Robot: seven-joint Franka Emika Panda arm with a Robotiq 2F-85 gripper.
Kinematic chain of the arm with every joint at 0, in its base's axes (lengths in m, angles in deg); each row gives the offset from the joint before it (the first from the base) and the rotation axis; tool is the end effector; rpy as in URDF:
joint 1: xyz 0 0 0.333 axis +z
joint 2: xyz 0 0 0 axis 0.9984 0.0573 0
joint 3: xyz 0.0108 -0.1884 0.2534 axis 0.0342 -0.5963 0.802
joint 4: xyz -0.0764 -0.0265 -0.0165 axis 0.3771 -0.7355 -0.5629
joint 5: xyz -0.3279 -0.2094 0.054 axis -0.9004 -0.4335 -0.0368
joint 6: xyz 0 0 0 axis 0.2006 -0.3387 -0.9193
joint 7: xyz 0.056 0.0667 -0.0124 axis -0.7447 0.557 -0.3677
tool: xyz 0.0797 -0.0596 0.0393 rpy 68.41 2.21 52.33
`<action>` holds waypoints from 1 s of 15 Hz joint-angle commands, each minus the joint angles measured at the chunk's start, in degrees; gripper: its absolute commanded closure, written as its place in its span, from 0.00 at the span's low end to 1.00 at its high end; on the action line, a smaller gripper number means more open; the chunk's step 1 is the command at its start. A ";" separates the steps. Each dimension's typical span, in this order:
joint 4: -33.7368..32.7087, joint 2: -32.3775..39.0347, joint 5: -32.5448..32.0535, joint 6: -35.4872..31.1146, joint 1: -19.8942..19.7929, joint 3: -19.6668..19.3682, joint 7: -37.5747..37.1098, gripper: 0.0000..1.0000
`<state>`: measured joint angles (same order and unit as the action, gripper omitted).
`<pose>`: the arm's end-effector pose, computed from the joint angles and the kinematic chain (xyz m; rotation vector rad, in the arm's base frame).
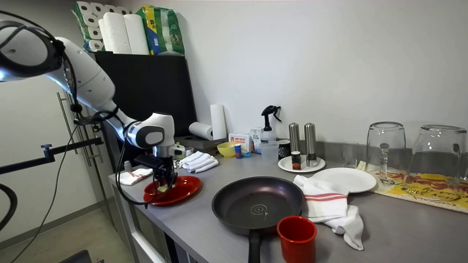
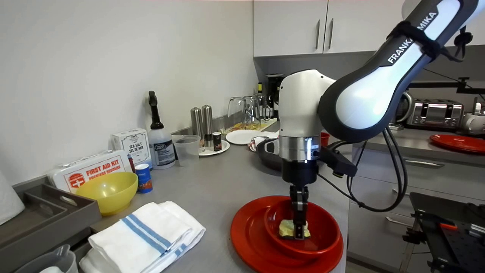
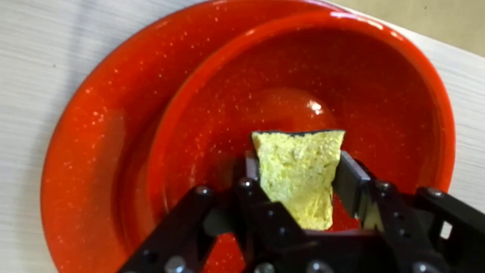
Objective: Wipe inside the red bowl with the sponge
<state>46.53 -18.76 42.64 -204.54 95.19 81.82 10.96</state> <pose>0.5239 0.1890 0.2441 -2.9484 -0.4172 0.0866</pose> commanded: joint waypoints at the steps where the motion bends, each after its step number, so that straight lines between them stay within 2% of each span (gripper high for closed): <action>1: 0.56 0.33 1.41 -6.87 -0.34 0.80 0.97 0.75; 4: 1.24 0.50 0.94 -12.41 -0.41 0.99 0.82 0.75; 15: 3.95 -0.41 -0.05 -24.95 -1.46 1.52 0.22 0.75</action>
<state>48.76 -18.32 42.61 -226.75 94.54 82.63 10.96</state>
